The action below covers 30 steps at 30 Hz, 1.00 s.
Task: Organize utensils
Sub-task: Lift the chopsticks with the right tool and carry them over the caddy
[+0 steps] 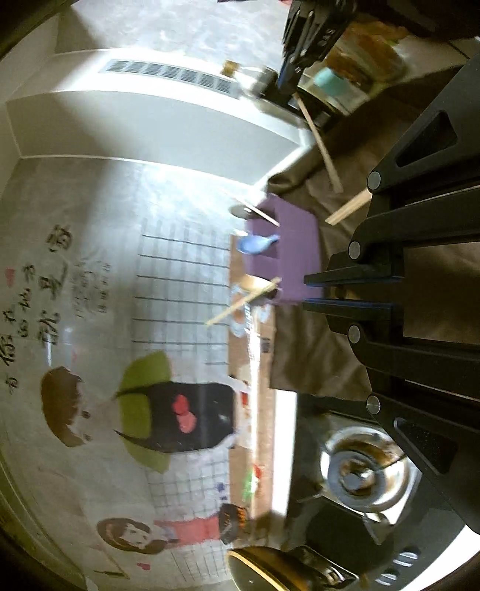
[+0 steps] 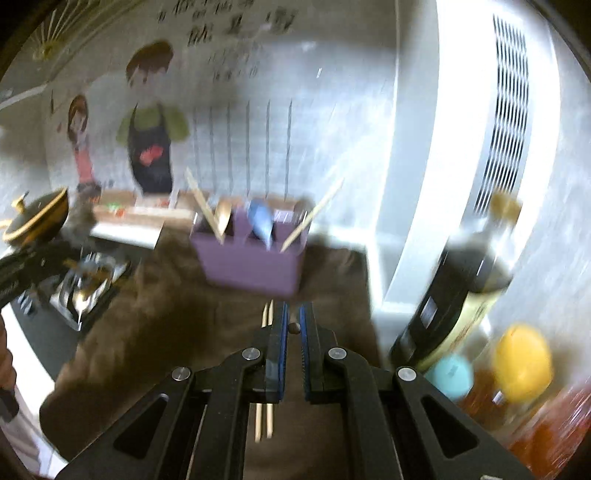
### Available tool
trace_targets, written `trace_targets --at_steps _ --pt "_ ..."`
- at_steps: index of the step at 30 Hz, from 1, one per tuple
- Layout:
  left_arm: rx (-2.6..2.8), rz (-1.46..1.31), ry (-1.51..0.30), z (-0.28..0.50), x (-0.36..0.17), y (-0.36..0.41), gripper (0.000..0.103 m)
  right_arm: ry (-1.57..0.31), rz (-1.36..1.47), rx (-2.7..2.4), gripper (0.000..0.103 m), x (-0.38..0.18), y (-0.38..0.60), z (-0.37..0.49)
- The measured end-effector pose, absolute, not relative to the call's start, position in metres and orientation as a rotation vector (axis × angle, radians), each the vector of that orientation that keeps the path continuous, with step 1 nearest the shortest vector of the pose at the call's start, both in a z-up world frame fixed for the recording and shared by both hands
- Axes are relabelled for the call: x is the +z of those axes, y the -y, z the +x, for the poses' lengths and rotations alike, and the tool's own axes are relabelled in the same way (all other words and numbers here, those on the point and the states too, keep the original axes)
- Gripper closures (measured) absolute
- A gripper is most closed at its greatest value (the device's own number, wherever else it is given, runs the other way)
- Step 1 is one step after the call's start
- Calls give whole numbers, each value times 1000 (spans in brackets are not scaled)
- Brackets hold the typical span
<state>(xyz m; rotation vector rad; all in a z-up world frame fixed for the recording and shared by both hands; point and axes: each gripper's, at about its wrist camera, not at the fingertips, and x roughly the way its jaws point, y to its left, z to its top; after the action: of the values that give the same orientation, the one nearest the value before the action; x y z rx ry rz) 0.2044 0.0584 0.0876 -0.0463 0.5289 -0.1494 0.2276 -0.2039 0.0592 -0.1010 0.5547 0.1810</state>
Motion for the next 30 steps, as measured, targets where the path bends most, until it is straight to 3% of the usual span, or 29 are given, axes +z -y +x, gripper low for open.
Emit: trace_targets --at_steps 6,19,24,30 --pt "-206 -101 -513 226 119 -57 97 -493 -73 164 98 103 200 252" --pt "-313 -48 -236 284 268 -37 97 -271 -112 197 98 253 176 273" --pt "-313 -86 -194 317 282 -42 97 -254 -93 189 98 277 164 305" --pt "-318 -133 -228 361 259 -48 97 -280 -40 195 98 258 162 343"
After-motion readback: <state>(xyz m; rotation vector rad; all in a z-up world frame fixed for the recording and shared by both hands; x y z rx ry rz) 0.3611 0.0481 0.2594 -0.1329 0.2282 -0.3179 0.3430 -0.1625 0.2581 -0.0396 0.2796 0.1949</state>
